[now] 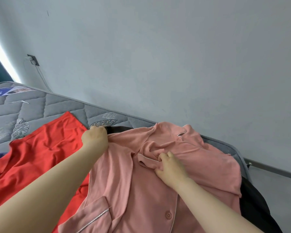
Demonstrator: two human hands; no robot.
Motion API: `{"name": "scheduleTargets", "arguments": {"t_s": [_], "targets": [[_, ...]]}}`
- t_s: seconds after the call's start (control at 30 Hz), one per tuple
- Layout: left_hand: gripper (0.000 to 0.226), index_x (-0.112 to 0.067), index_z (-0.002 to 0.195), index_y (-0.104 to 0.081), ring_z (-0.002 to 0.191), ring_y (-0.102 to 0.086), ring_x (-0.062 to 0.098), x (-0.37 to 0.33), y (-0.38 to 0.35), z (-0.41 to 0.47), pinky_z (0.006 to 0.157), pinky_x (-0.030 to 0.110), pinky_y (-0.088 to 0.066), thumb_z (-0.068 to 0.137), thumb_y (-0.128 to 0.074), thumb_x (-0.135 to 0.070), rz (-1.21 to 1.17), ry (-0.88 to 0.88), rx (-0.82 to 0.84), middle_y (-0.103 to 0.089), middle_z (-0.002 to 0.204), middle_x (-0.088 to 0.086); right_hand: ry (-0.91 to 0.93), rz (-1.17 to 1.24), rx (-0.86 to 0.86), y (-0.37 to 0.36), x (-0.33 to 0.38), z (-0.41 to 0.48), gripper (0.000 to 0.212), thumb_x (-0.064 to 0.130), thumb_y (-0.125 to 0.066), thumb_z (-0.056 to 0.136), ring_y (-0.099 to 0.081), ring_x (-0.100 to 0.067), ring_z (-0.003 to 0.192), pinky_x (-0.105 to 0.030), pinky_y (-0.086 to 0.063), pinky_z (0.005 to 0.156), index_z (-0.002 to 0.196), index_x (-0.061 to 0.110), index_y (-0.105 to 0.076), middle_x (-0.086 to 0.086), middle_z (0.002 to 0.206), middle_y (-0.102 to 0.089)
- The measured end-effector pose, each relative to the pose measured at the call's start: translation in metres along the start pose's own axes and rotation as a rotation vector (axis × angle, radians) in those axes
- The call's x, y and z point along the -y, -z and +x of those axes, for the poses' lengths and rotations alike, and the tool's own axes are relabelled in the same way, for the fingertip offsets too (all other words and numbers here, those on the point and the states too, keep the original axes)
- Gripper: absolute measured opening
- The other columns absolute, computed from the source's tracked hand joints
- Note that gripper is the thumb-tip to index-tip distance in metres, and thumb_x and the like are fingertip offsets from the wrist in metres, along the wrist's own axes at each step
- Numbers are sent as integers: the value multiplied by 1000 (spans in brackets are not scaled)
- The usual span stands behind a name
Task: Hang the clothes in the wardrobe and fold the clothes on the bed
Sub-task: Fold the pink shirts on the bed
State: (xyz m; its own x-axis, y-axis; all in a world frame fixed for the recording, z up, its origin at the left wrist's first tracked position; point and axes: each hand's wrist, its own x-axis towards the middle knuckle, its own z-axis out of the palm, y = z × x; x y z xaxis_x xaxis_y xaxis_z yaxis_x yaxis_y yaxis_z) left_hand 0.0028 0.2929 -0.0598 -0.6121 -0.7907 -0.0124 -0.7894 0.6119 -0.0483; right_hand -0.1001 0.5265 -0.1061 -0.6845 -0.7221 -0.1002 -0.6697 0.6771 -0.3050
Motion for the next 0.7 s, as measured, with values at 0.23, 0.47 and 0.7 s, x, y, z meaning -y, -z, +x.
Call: {"name": "scheduleTargets", "arguments": {"t_s": [0.23, 0.47, 0.7], "targets": [[69, -30, 124, -45, 114, -45, 30, -35, -43, -52, 94, 38, -41, 67, -63, -64, -241, -375, 137, -43, 120, 2, -114, 357, -118, -1, 9, 5, 18, 32, -63, 82, -56, -19, 81, -26, -32, 61, 84, 22, -48, 12, 76, -55], [4, -10, 77, -58, 91, -61, 34, -4, -40, -1, 68, 33, -38, 79, -57, -7, -581, -157, 31, -67, 90, 17, -375, 994, -17, 12, 27, 17, 17, 23, -50, 87, -58, -12, 43, -25, -48, 46, 81, 10, -58, -1, 54, -63], [23, -1, 110, -53, 108, -55, 38, 40, -14, 27, 83, 38, -40, 91, -54, -13, -866, 177, -113, -60, 113, 24, -211, 1453, 483, 30, 77, 36, 32, 37, -38, 100, -57, -6, 60, -20, -41, 59, 103, 24, -67, -1, 84, -75]]}}
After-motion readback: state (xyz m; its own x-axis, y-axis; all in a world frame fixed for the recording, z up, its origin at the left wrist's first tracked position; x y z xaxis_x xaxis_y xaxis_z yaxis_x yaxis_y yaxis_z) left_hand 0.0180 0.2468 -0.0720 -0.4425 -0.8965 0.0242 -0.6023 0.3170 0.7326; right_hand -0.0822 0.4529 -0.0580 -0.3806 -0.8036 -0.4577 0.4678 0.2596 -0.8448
